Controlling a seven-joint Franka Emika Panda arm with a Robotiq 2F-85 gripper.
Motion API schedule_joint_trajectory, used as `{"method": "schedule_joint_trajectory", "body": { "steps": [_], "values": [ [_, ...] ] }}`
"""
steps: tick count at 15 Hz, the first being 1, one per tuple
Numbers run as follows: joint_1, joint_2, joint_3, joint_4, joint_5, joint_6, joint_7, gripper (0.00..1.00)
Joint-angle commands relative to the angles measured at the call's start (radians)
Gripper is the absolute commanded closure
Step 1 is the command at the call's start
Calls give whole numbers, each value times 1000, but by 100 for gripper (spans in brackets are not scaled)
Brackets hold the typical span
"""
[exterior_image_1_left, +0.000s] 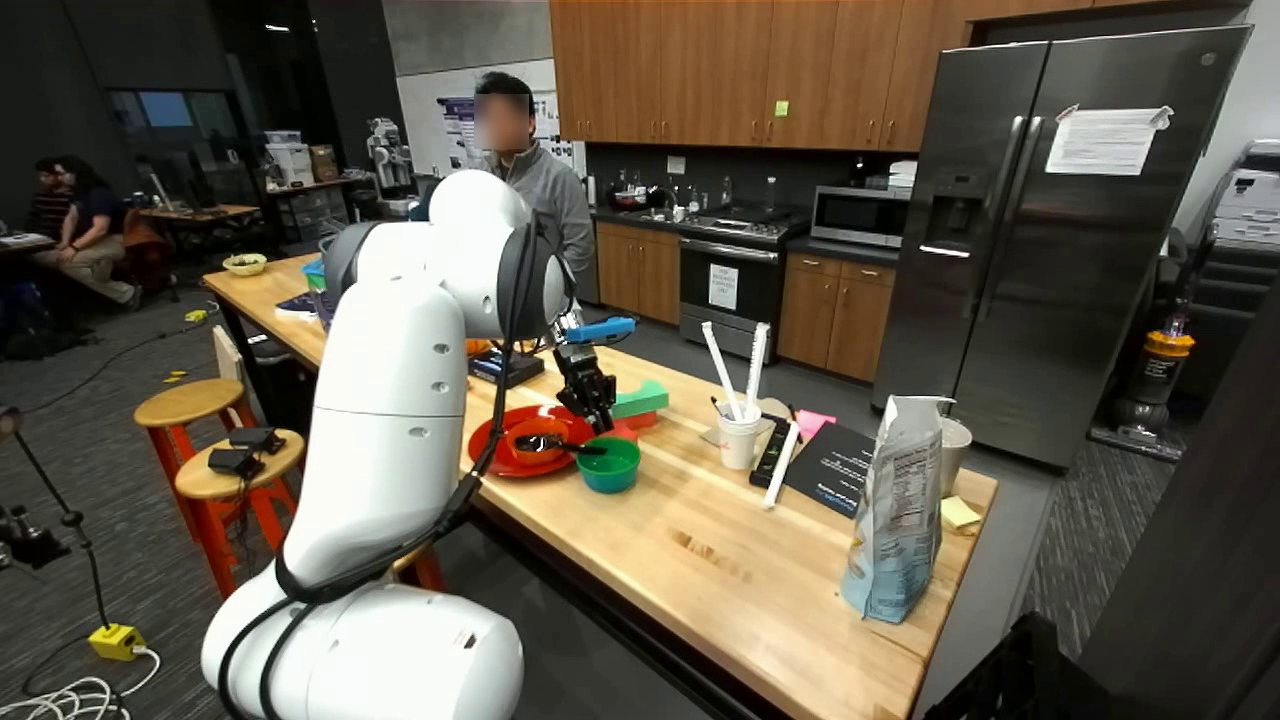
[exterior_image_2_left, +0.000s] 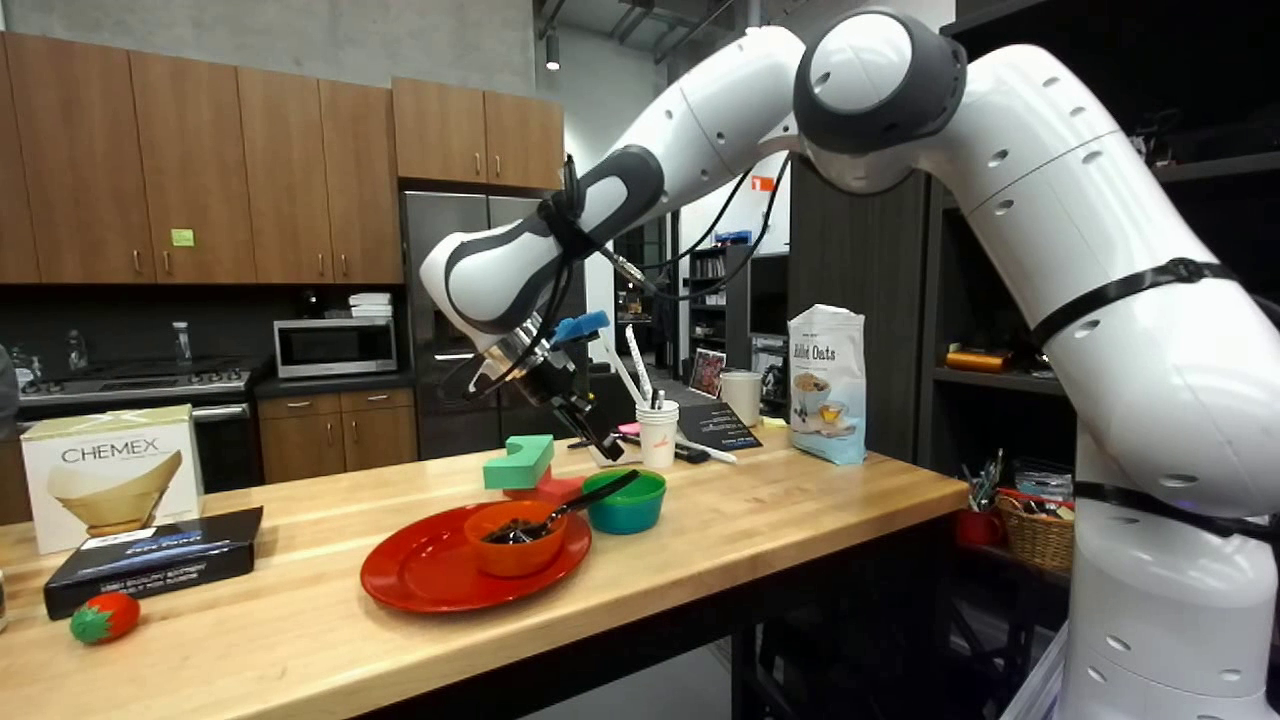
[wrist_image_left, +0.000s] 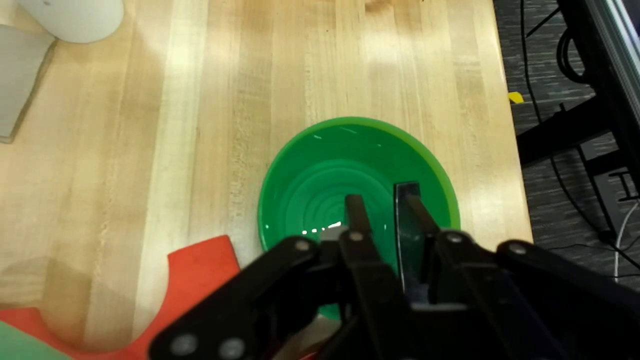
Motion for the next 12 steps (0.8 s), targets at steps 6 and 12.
{"method": "schedule_joint_trajectory", "body": {
  "steps": [6, 12],
  "values": [
    [3, -20, -6, 6, 8, 6, -2, 94],
    [0, -22, -2, 2, 26, 3, -1, 94]
  ]
}}
